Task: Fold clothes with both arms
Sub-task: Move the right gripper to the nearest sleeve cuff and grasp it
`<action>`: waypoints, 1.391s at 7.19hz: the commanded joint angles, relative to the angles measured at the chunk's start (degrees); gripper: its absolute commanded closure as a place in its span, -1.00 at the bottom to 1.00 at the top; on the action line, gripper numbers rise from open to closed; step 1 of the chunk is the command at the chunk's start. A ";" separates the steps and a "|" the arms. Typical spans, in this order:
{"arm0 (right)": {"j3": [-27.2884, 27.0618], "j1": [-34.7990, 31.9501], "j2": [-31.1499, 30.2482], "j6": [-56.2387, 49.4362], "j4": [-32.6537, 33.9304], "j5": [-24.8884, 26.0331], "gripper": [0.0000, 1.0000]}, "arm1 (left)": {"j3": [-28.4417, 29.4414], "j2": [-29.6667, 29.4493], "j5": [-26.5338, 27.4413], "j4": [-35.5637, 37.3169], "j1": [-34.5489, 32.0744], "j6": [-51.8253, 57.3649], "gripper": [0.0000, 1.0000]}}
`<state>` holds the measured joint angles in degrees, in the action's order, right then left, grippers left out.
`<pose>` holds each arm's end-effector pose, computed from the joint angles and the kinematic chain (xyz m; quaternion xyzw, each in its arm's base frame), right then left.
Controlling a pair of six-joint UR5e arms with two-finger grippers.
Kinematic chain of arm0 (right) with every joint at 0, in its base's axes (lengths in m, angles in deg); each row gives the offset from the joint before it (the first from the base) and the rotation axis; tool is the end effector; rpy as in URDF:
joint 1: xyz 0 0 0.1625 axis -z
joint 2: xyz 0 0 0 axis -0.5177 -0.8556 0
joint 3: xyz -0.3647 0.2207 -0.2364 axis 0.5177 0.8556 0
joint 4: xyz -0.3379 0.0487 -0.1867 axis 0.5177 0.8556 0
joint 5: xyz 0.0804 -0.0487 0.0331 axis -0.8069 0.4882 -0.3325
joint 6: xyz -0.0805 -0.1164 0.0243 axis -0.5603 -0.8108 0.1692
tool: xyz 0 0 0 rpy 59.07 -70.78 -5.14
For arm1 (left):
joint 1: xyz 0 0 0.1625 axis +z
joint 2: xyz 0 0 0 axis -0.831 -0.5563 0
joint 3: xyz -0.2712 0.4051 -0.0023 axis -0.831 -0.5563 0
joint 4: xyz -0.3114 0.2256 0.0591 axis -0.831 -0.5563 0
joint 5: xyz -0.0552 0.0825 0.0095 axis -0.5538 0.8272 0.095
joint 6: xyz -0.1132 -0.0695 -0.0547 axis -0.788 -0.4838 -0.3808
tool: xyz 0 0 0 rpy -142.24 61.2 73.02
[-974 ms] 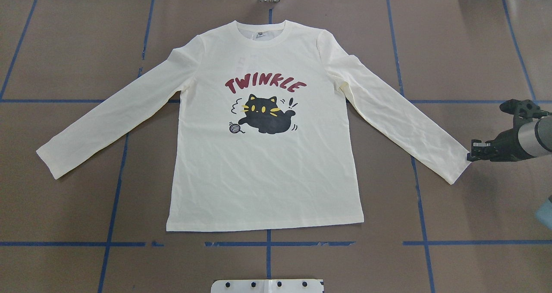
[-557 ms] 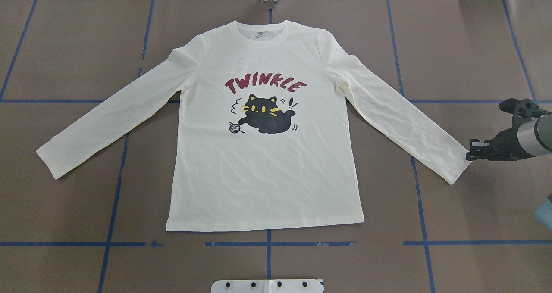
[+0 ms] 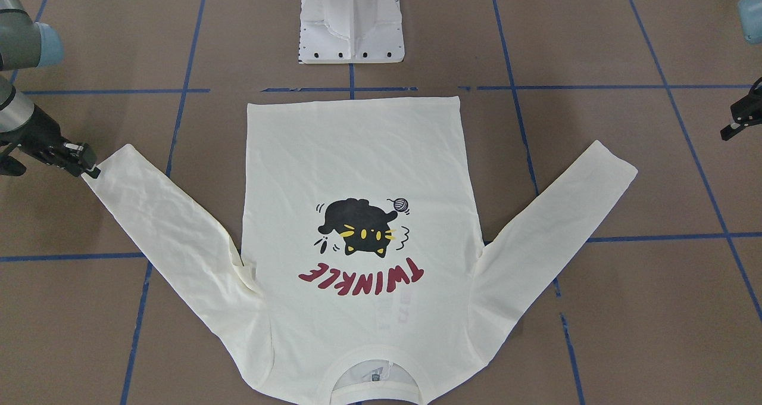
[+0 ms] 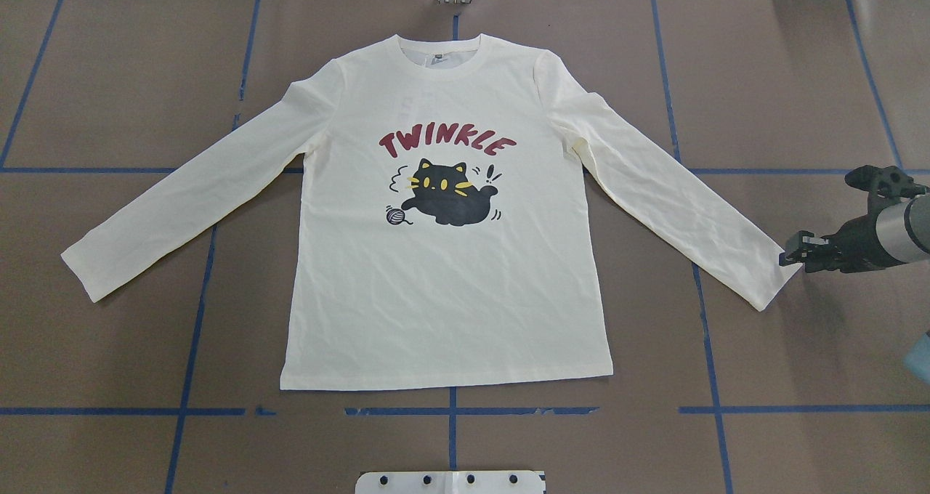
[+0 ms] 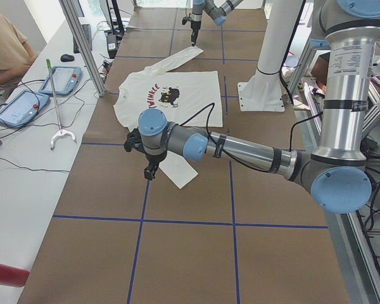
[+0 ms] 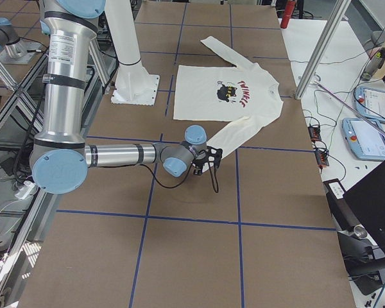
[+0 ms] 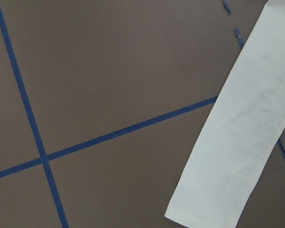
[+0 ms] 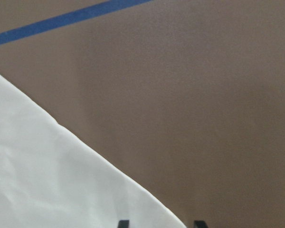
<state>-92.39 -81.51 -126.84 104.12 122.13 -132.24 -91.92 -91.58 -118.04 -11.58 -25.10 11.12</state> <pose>-0.2458 -0.3864 0.6909 0.0016 -0.4344 0.1198 0.8927 0.0525 -0.4907 0.6194 0.1229 0.4328 0.1311 0.8834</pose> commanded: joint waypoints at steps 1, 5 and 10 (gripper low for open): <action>0.22 -0.03 -0.08 0.00 0.00 0.17 -0.38 | 0.06 0.00 0.00 0.00 0.00 0.00 -1.00; 0.31 0.06 0.36 0.27 0.18 0.09 0.23 | 0.33 0.09 0.00 -0.09 0.00 0.00 -1.00; 0.31 -0.12 0.44 0.35 0.00 -0.44 1.00 | 0.50 0.09 0.00 -0.44 0.00 0.00 -1.00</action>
<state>-91.58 -81.56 -126.46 104.41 122.17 -132.33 -91.46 -91.50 -118.05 -12.00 -25.10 11.12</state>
